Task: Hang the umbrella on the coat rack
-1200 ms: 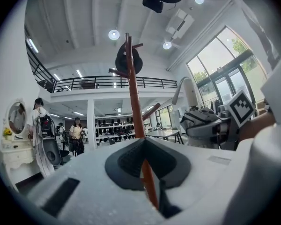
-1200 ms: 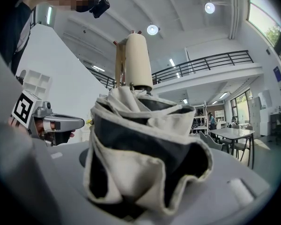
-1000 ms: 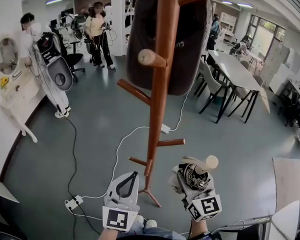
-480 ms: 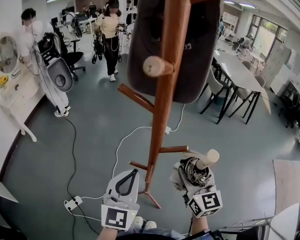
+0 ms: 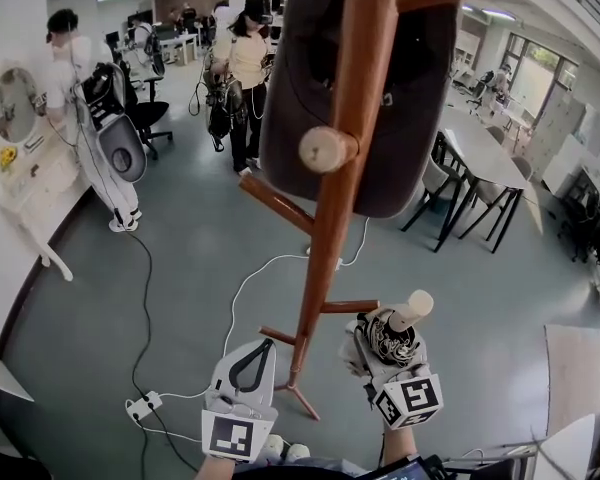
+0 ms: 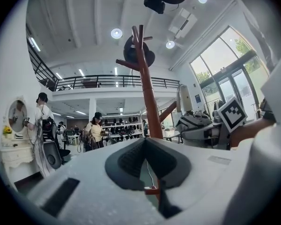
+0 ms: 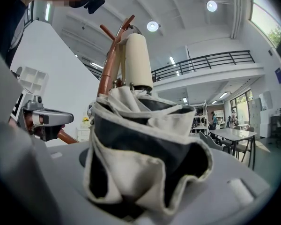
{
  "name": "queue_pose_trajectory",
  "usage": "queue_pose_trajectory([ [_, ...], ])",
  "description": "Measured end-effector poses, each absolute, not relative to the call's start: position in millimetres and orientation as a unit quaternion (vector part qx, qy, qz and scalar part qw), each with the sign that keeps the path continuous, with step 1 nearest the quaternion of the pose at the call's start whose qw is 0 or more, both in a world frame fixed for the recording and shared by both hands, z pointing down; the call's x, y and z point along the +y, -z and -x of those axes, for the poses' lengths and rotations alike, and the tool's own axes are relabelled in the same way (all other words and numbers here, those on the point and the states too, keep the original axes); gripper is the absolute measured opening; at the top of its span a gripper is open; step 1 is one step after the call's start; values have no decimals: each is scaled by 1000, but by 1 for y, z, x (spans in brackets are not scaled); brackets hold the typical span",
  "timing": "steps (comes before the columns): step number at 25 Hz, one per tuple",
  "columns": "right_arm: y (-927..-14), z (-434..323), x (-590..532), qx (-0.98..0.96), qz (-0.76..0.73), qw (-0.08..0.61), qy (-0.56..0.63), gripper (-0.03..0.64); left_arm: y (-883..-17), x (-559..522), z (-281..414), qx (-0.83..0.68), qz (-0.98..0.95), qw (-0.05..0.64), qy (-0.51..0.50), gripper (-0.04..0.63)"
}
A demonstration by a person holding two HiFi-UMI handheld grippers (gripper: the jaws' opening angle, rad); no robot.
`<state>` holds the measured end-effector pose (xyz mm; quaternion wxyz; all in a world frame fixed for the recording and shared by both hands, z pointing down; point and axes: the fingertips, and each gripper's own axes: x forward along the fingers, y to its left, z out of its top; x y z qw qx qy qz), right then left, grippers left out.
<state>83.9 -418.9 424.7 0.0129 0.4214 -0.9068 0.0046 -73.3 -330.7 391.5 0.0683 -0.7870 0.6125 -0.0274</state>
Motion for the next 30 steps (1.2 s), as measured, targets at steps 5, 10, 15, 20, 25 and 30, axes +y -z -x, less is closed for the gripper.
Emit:
queue_pose_trajectory([
  [5, -425, -83, -433, -906, -424, 15, -3, 291, -392, -335, 77, 619, 782, 67, 23, 8],
  [10, -426, -85, -444, -904, -427, 17, -4, 292, -393, -339, 79, 624, 779, 66, 22, 8],
  [15, -428, -85, -454, -904, -428, 16, -5, 291, -394, -343, 80, 628, 775, 67, 24, 8],
  [20, -424, -86, -465, -904, -427, 16, -6, 291, -390, -347, 79, 633, 771, 68, 22, 8],
  [25, -430, -76, -472, -909, -415, 20, -13, 291, -389, -351, 78, 633, 770, 71, 33, 8],
  [30, -435, -66, -472, -916, -401, 24, -21, 291, -375, -355, 71, 626, 774, 84, 40, 8],
])
